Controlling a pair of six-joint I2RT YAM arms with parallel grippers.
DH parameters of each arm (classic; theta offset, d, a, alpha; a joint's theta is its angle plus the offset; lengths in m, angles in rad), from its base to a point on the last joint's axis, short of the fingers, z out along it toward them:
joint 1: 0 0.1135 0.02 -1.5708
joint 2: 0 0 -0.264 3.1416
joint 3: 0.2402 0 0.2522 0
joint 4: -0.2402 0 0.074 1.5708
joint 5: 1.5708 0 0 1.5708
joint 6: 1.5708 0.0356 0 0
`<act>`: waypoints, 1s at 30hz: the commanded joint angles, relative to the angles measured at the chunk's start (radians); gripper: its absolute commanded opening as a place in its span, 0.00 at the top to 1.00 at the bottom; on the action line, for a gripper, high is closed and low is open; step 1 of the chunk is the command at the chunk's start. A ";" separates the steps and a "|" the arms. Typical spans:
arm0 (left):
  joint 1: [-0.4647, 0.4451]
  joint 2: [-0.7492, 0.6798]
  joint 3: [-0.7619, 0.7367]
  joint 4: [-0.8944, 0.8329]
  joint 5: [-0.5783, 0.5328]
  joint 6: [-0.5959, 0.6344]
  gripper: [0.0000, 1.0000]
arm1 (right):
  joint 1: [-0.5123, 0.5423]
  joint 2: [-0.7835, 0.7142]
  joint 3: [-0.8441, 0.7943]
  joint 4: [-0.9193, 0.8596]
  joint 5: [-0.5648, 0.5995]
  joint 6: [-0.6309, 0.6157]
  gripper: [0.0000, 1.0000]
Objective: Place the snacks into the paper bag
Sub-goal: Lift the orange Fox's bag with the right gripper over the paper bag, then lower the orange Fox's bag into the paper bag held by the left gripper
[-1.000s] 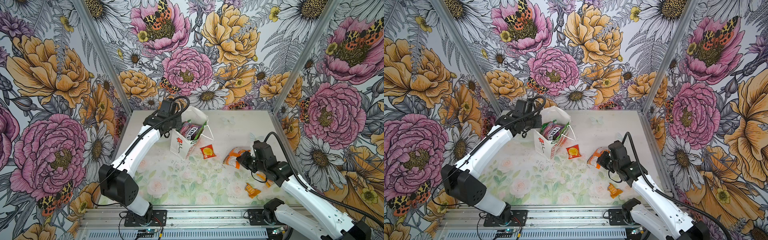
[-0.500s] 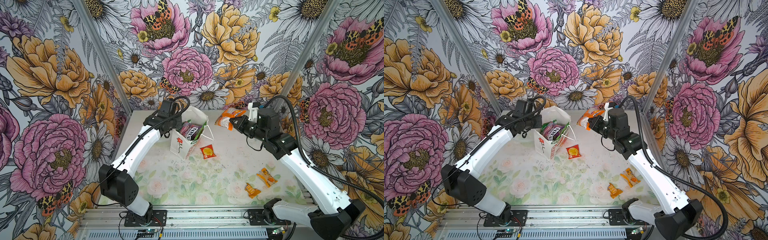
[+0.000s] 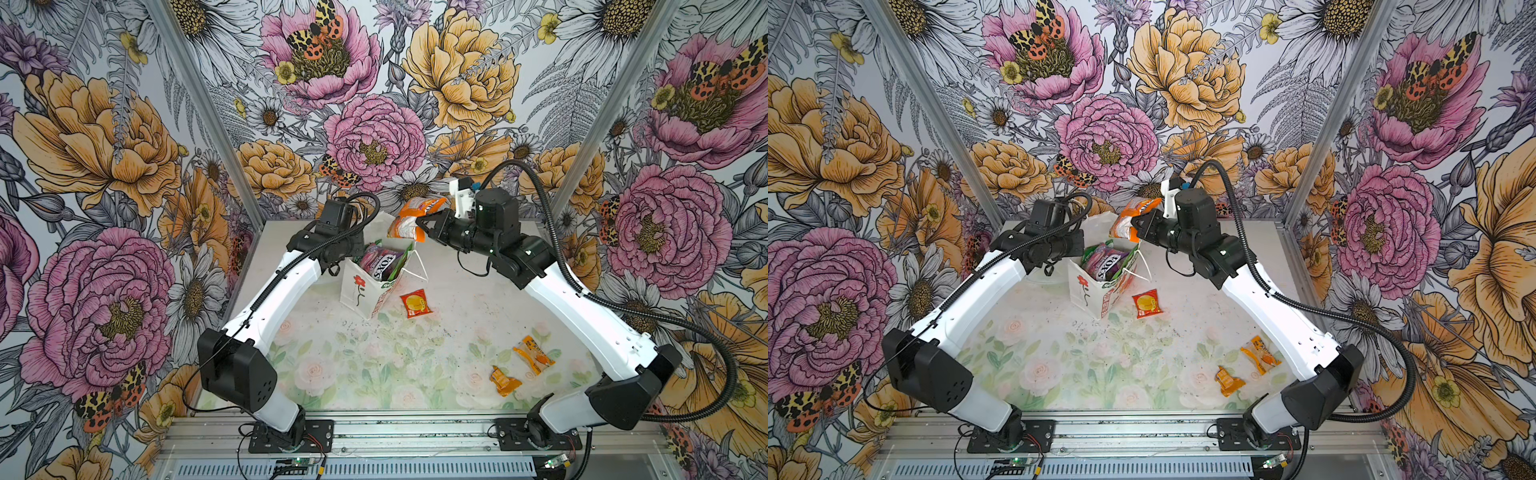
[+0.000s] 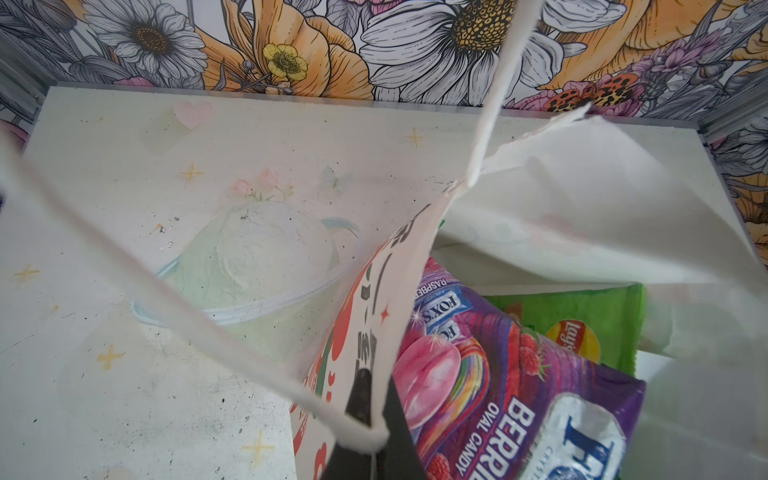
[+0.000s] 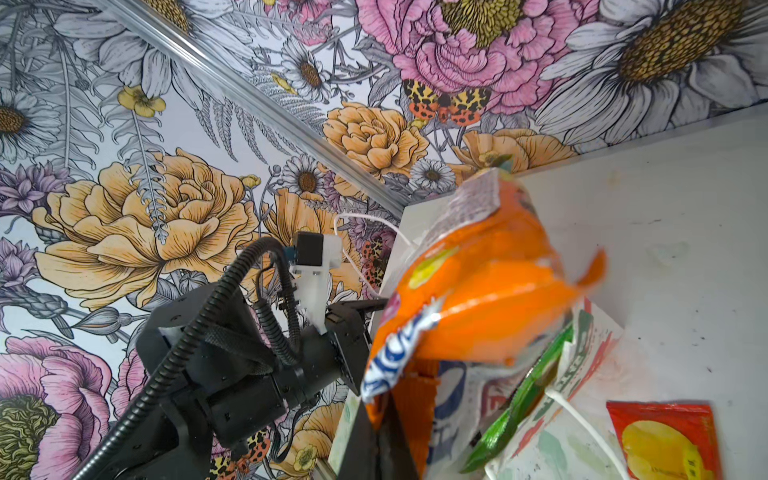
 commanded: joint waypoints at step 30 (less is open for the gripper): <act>-0.010 -0.038 0.009 0.073 -0.008 0.017 1.00 | 0.128 0.310 0.152 0.066 0.044 0.090 1.00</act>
